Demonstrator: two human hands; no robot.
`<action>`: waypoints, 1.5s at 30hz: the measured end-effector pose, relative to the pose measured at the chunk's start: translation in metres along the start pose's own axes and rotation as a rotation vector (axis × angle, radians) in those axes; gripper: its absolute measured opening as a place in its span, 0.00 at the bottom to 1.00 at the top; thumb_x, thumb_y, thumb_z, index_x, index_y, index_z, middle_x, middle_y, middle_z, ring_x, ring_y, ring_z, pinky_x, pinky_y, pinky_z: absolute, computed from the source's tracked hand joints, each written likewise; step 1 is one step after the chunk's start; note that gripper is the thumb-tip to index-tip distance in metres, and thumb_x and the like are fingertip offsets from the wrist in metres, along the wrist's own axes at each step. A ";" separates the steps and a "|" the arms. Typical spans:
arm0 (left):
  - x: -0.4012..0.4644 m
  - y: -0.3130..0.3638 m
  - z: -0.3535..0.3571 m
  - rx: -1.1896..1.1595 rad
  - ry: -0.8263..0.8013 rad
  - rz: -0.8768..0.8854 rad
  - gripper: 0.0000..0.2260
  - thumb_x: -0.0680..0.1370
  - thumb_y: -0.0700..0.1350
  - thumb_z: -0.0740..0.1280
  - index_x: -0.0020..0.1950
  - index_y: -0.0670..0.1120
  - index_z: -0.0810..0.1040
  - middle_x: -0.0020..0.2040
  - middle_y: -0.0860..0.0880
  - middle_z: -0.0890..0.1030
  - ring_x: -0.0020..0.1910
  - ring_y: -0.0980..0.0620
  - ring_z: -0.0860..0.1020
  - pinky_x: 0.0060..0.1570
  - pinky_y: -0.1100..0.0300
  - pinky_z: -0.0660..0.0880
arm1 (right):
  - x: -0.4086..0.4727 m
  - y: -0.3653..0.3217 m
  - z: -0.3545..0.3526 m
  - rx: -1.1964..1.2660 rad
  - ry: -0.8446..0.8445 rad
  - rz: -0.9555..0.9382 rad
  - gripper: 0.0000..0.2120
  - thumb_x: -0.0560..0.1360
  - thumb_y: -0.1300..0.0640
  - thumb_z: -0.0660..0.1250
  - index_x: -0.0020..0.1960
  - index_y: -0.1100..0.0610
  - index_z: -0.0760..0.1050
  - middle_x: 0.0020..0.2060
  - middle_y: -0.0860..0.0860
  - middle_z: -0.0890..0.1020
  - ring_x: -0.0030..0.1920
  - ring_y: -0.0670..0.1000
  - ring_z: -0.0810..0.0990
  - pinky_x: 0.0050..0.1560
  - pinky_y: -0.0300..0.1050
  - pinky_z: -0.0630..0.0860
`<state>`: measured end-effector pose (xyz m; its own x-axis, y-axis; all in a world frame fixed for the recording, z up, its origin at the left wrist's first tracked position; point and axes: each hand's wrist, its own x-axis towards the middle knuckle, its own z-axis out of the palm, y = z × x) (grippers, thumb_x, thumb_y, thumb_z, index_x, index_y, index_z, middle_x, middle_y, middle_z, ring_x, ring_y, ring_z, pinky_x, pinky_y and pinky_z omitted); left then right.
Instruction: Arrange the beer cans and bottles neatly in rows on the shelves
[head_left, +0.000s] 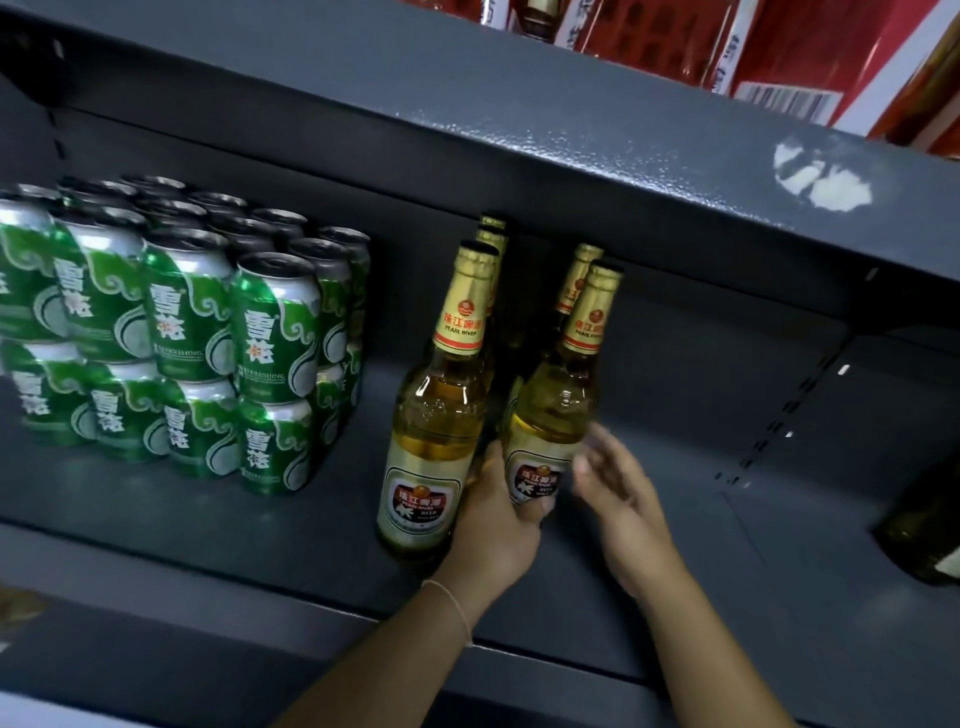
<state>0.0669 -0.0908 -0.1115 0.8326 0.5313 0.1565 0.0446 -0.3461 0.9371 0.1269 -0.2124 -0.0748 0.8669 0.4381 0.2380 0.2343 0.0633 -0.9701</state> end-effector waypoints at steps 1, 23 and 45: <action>-0.001 0.001 0.000 0.030 0.009 0.010 0.36 0.76 0.49 0.70 0.78 0.52 0.54 0.72 0.52 0.67 0.73 0.51 0.63 0.73 0.55 0.60 | -0.003 0.010 -0.002 -0.009 -0.036 0.050 0.27 0.73 0.53 0.70 0.71 0.54 0.70 0.63 0.48 0.80 0.65 0.45 0.77 0.69 0.50 0.72; -0.001 0.001 0.004 0.070 0.114 0.066 0.23 0.82 0.53 0.53 0.76 0.46 0.60 0.72 0.46 0.70 0.71 0.48 0.67 0.71 0.55 0.63 | 0.001 0.046 0.010 -0.154 0.022 0.040 0.16 0.81 0.59 0.64 0.68 0.58 0.75 0.59 0.47 0.83 0.60 0.43 0.80 0.63 0.39 0.75; -0.006 0.008 -0.003 0.129 0.027 -0.001 0.24 0.84 0.50 0.49 0.79 0.47 0.51 0.78 0.46 0.59 0.77 0.48 0.56 0.71 0.61 0.51 | -0.003 0.048 0.011 -0.233 -0.050 -0.051 0.19 0.81 0.62 0.62 0.72 0.58 0.70 0.63 0.48 0.81 0.64 0.42 0.78 0.65 0.36 0.73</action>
<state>0.0608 -0.0948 -0.1040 0.8172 0.5521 0.1654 0.1177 -0.4408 0.8898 0.1307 -0.2011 -0.1229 0.8300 0.4836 0.2777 0.3772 -0.1200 -0.9183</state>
